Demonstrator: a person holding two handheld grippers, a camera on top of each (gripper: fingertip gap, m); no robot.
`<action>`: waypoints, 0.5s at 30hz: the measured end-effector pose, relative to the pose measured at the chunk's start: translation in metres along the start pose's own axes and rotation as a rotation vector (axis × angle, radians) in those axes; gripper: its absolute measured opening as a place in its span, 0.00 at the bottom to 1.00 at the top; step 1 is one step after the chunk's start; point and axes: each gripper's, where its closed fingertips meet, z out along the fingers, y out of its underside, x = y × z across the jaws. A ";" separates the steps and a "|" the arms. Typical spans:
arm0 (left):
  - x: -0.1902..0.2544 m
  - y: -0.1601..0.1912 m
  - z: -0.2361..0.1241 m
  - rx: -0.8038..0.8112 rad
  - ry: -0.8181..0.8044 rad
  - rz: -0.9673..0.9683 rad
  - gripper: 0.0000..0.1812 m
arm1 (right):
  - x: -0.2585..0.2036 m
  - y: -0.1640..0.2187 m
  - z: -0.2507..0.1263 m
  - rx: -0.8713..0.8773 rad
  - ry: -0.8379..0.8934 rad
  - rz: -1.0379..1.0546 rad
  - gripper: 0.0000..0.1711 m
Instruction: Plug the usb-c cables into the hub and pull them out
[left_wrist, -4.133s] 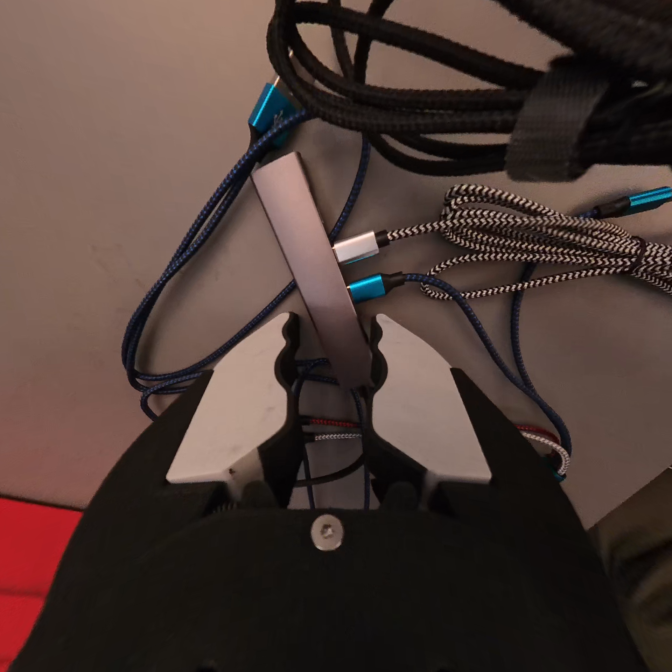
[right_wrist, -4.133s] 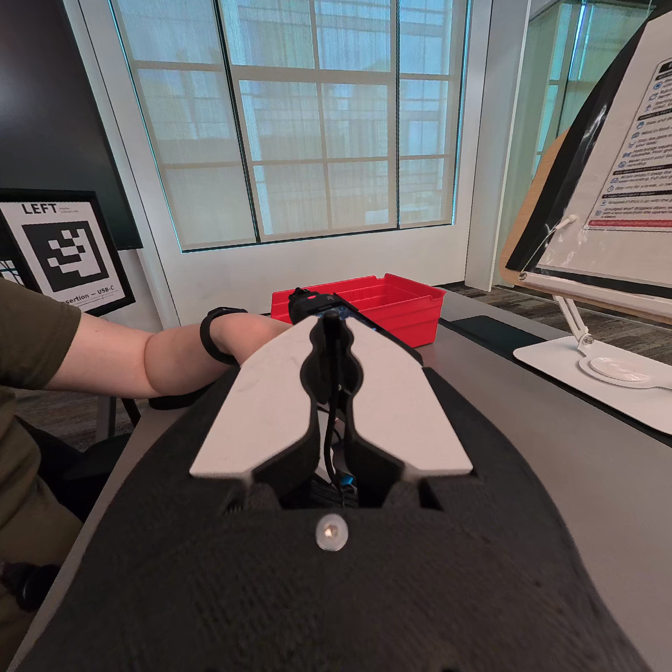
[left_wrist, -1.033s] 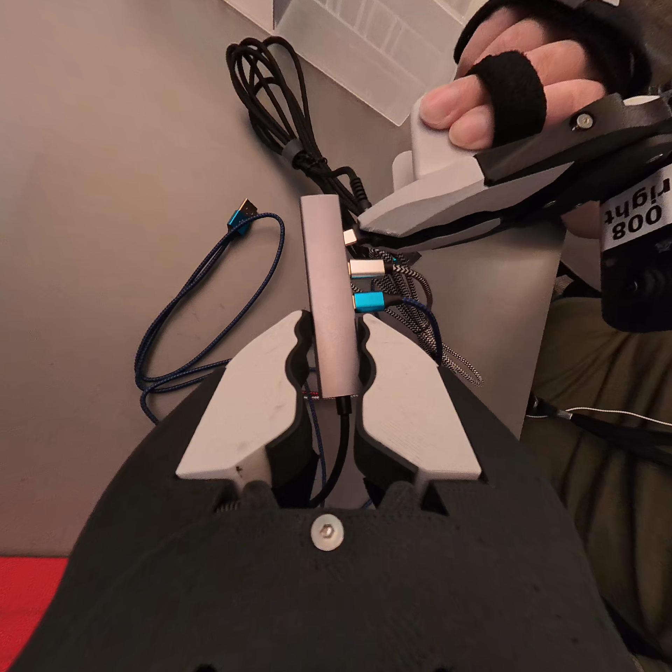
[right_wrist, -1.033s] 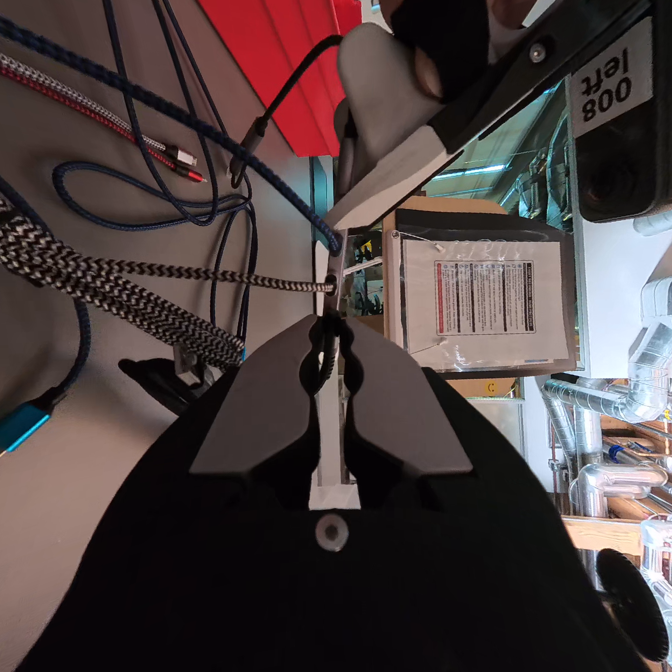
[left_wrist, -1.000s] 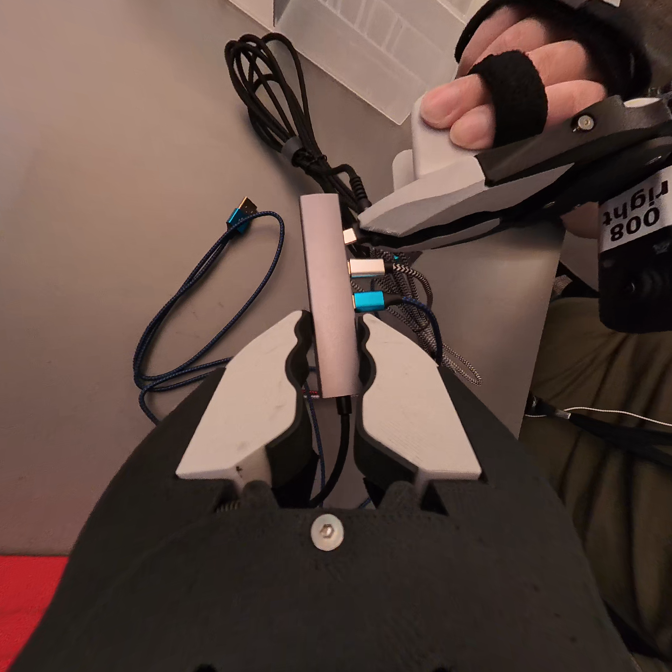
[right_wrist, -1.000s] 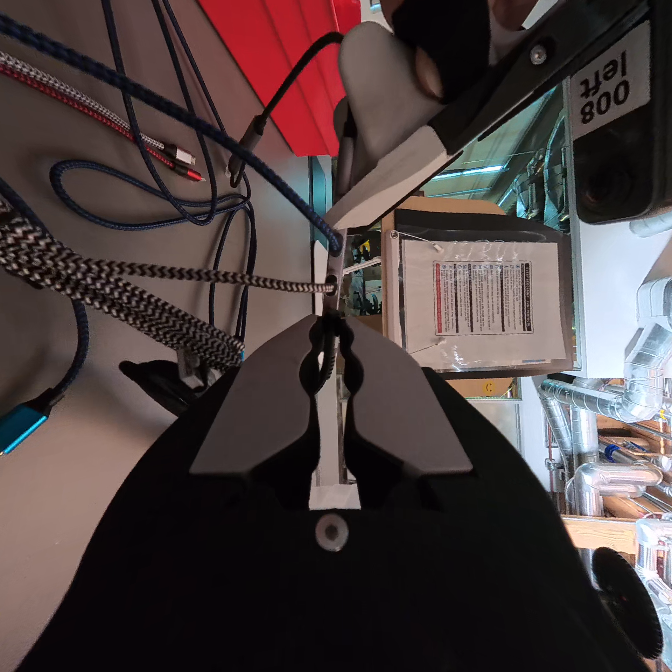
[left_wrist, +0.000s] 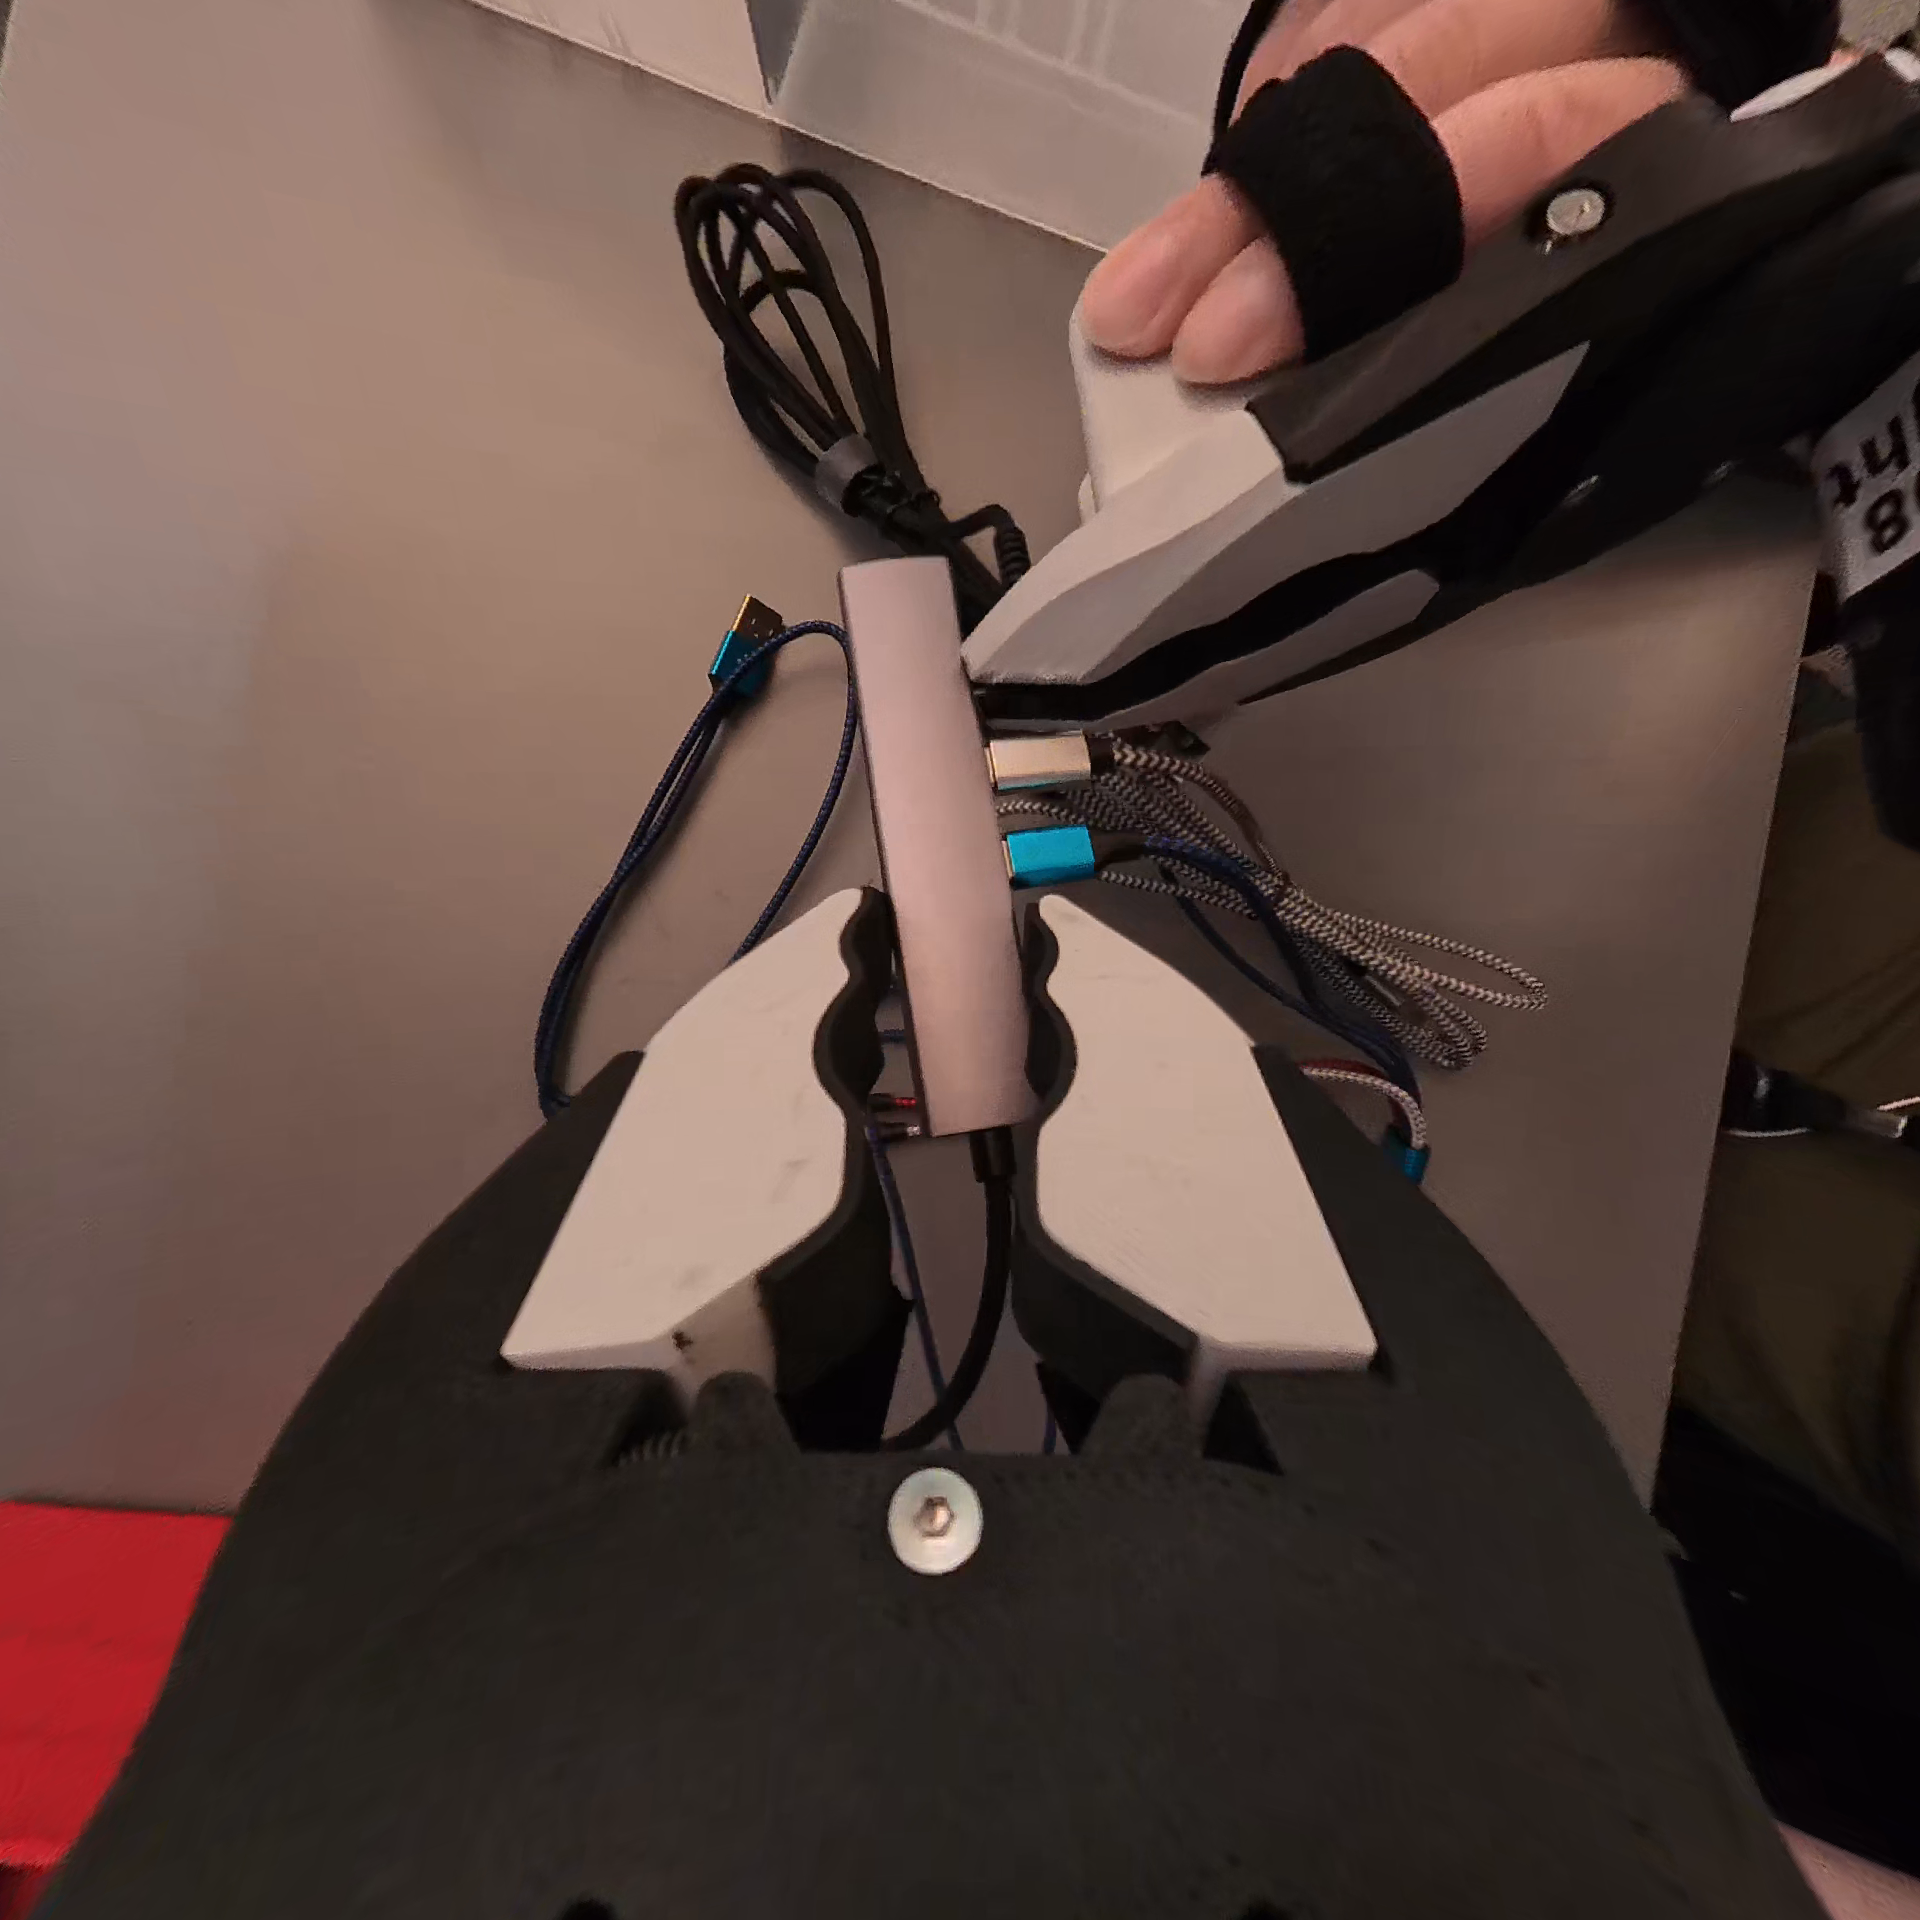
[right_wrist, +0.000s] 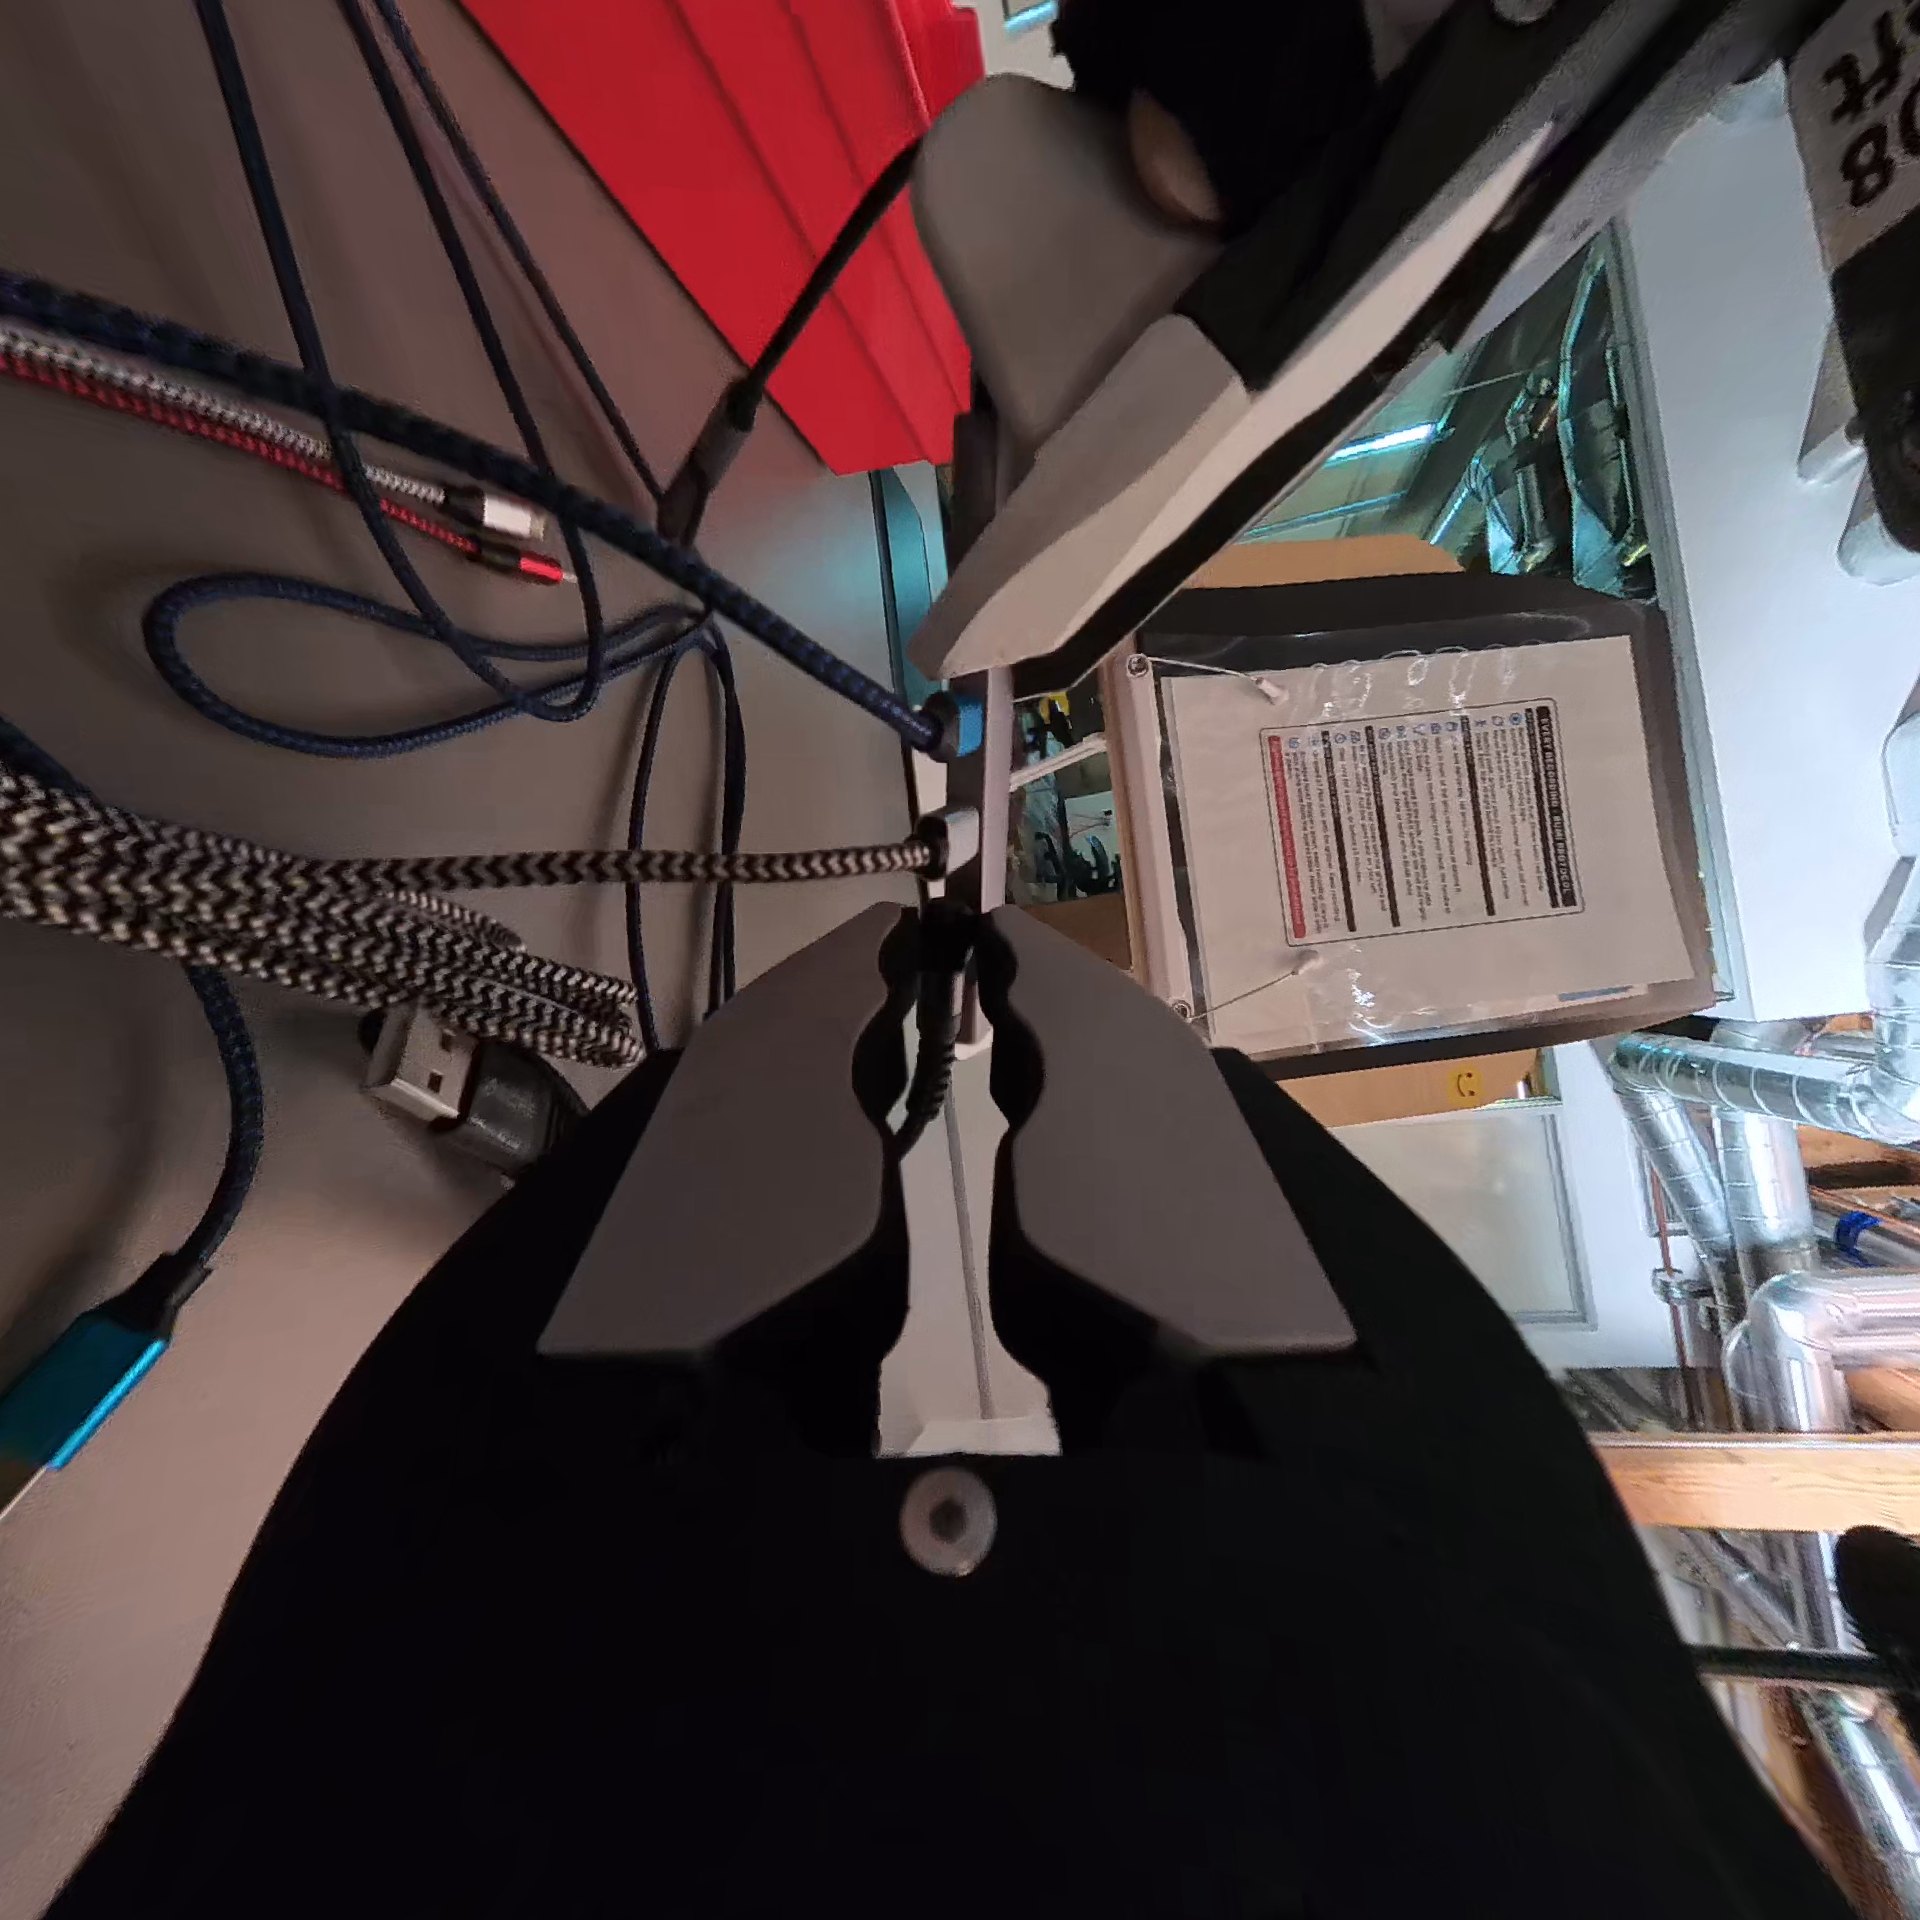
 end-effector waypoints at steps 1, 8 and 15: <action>0.000 0.000 -0.001 -0.002 -0.006 0.014 0.13 | 0.000 -0.001 0.000 0.006 -0.005 0.020 0.07; 0.006 -0.003 0.005 -0.008 0.023 -0.002 0.13 | -0.004 0.005 0.003 -0.035 -0.043 0.068 0.10; 0.010 0.000 0.011 -0.041 0.012 0.082 0.13 | -0.007 0.012 0.007 -0.077 -0.058 0.087 0.22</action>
